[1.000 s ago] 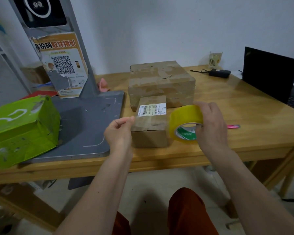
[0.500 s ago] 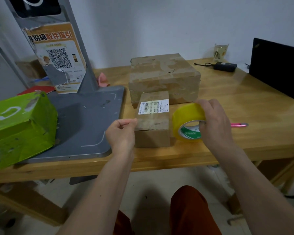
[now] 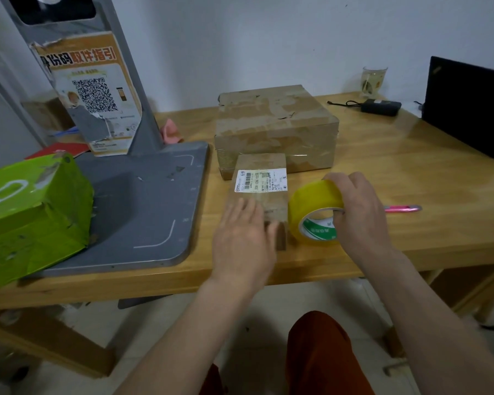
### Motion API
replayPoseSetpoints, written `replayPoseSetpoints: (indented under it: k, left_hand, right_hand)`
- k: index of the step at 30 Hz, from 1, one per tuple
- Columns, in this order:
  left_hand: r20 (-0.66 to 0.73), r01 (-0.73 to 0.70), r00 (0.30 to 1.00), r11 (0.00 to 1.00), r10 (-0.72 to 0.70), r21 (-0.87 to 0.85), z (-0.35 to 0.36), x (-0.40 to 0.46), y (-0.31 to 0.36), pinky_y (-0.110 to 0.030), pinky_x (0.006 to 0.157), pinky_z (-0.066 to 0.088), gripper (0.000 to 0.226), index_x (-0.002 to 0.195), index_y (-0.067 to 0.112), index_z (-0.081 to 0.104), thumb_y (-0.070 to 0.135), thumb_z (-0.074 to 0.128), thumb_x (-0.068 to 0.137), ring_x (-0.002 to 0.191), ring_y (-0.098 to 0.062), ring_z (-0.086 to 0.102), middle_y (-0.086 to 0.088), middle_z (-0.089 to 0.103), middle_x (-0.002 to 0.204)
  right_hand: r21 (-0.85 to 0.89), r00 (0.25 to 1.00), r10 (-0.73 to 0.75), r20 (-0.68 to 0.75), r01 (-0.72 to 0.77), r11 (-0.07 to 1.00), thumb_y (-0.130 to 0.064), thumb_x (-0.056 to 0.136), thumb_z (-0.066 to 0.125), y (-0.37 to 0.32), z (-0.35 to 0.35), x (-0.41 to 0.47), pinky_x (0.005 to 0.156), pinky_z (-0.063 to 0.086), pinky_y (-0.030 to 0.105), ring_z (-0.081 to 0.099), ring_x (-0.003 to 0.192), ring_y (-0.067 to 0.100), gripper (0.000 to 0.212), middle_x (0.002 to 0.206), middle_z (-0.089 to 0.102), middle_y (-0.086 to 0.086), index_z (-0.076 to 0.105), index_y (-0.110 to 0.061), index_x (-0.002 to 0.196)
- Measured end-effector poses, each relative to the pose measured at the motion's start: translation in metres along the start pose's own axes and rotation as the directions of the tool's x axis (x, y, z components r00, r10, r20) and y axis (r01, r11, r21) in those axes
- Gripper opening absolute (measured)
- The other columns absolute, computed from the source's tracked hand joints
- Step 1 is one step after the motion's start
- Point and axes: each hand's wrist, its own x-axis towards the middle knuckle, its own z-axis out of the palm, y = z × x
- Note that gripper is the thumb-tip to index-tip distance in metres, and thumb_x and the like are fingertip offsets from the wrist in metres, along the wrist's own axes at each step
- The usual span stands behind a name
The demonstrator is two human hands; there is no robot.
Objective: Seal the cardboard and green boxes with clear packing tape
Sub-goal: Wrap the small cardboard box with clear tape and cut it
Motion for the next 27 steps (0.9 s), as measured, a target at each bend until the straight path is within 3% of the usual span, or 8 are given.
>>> replayPoseSetpoints:
  k: [2,5,9,12,18,22,24,27]
  left_hand:
    - [0.109,-0.057,0.993,0.994,0.047,0.088,0.005,-0.001,0.007,-0.033,0.121,0.007,0.058,0.154,0.014,0.024,0.043,0.029,0.104,0.15,-0.02,0.015,-0.005,0.023,0.161]
    - [0.089,-0.194,0.977,0.981,0.194,-0.004,0.006,0.003,0.008,-0.029,0.12,0.007,0.059,0.154,0.017,0.024,0.039,0.038,0.101,0.15,-0.016,0.015,-0.002,0.022,0.162]
    - [0.125,-0.274,0.952,0.96,0.279,-0.051,0.006,0.005,0.001,-0.028,0.121,0.009,0.066,0.156,0.02,0.021,0.041,0.046,0.098,0.149,-0.006,0.012,0.007,0.018,0.162]
    - [0.153,-0.259,0.956,0.964,0.249,0.053,0.003,0.004,-0.007,-0.022,0.115,0.003,0.073,0.157,0.021,0.013,0.049,0.044,0.098,0.15,-0.008,0.007,0.006,0.01,0.164]
    - [0.222,-0.064,0.975,0.978,0.019,0.197,-0.009,-0.004,-0.022,-0.033,0.122,-0.002,0.081,0.156,0.014,0.001,0.052,0.043,0.098,0.152,-0.017,-0.003,-0.005,-0.002,0.165]
    - [0.253,0.017,0.964,0.968,-0.082,0.248,-0.008,0.0,-0.008,-0.04,0.124,0.001,0.09,0.155,0.005,-0.002,0.055,0.045,0.096,0.151,-0.029,-0.004,-0.016,-0.004,0.163]
    - [0.266,-0.032,0.964,0.977,-0.026,0.212,-0.005,0.004,-0.002,-0.038,0.123,0.0,0.088,0.155,0.006,0.002,0.054,0.045,0.096,0.152,-0.027,-0.003,-0.013,-0.001,0.164]
    - [0.28,-0.194,0.945,0.979,0.17,0.059,-0.003,0.005,0.004,-0.031,0.12,0.0,0.081,0.157,0.016,0.006,0.05,0.048,0.096,0.151,-0.015,-0.002,-0.001,0.001,0.165]
  right_hand:
    - [0.003,1.0,0.003,-0.007,-0.003,1.0,0.015,0.079,0.056,0.0,0.001,0.0,0.071,0.035,0.033,0.046,0.098,0.028,0.054,0.107,0.049,0.013,0.055,-0.012,0.125]
    - [-0.004,1.0,-0.002,-0.021,0.002,1.0,0.016,0.077,0.056,0.001,0.003,0.0,0.07,0.035,0.033,0.047,0.096,0.027,0.053,0.104,0.05,0.014,0.056,-0.011,0.123]
    - [0.005,1.0,-0.002,-0.021,0.002,1.0,0.016,0.078,0.057,0.002,0.003,0.0,0.069,0.036,0.034,0.047,0.094,0.027,0.052,0.103,0.05,0.014,0.057,-0.011,0.121]
    - [0.009,1.0,-0.014,-0.01,0.014,1.0,0.015,0.079,0.055,0.002,0.003,0.001,0.07,0.035,0.033,0.04,0.091,0.02,0.052,0.104,0.049,0.014,0.056,-0.011,0.124]
    - [0.039,1.0,0.006,0.017,-0.006,0.999,0.016,0.08,0.055,0.005,0.002,0.001,0.07,0.032,0.031,0.038,0.091,0.018,0.055,0.105,0.047,0.012,0.054,-0.013,0.127]
    - [0.026,0.999,0.004,0.049,-0.006,1.0,0.011,0.084,0.057,-0.002,0.001,0.002,0.077,0.034,0.03,0.044,0.103,0.025,0.053,0.113,0.048,0.013,0.052,-0.015,0.13]
    - [0.027,0.998,0.007,0.056,-0.009,1.0,0.01,0.085,0.057,-0.004,0.0,0.001,0.078,0.034,0.03,0.044,0.105,0.026,0.053,0.115,0.048,0.013,0.051,-0.015,0.131]
    - [0.024,0.999,-0.004,0.051,0.003,1.0,0.011,0.084,0.056,-0.004,-0.001,0.001,0.077,0.033,0.03,0.044,0.103,0.026,0.053,0.114,0.048,0.014,0.051,-0.014,0.131]
